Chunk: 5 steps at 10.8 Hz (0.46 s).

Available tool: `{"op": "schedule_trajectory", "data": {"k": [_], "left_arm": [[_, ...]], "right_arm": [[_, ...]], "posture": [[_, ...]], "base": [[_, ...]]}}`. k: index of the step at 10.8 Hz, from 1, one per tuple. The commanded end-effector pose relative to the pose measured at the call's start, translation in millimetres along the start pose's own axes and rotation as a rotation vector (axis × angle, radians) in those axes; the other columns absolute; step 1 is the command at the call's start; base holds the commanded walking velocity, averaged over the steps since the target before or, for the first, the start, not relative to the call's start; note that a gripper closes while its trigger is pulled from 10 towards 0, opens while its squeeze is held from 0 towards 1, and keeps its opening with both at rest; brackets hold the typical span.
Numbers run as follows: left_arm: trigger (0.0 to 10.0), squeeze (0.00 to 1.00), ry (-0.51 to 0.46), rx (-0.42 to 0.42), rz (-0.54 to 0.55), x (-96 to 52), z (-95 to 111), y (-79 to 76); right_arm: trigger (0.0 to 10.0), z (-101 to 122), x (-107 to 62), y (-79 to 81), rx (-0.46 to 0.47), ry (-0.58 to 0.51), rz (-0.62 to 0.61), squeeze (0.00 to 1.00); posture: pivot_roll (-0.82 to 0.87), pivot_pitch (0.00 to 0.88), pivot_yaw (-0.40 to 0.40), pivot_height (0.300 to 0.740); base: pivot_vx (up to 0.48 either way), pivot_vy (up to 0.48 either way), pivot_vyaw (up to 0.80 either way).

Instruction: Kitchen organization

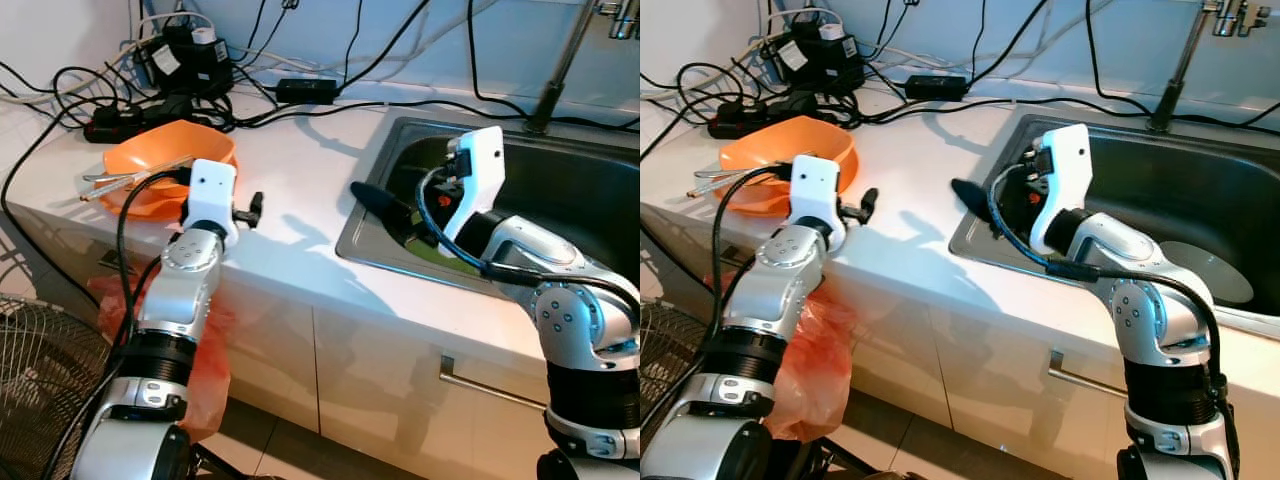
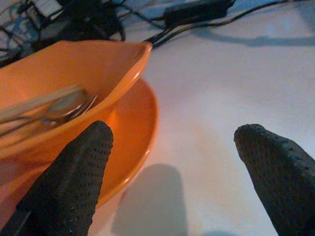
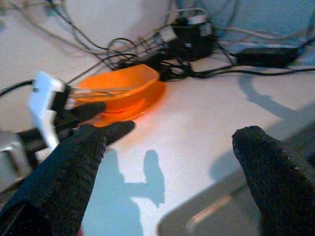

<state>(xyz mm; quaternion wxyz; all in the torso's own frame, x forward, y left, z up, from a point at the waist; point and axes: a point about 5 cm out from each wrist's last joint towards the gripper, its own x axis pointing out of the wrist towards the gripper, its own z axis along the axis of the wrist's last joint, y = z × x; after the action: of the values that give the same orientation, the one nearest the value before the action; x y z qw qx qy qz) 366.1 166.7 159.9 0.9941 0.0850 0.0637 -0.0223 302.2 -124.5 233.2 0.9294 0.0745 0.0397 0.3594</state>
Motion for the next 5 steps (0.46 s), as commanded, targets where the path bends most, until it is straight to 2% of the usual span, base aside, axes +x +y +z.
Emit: {"op": "schedule_trajectory", "data": {"k": [1,5], "left_arm": [[10.0,0.0,0.012,0.012,0.025,2.6,2.9,6.1],[10.0,0.0,0.057,-0.011,0.054,9.3,-0.2,17.4]], "right_arm": [[10.0,2.6,-0.1,9.5,-0.01,0.005,0.061,0.0],[10.0,-6.6,-5.3,16.6,0.005,0.065,0.126,0.0]], "posture": [[-0.04,0.0,0.059,0.74],[-0.05,0.0,0.059,0.74]], "base": [[0.0,0.0,0.0],[0.0,0.0,0.0]]}}
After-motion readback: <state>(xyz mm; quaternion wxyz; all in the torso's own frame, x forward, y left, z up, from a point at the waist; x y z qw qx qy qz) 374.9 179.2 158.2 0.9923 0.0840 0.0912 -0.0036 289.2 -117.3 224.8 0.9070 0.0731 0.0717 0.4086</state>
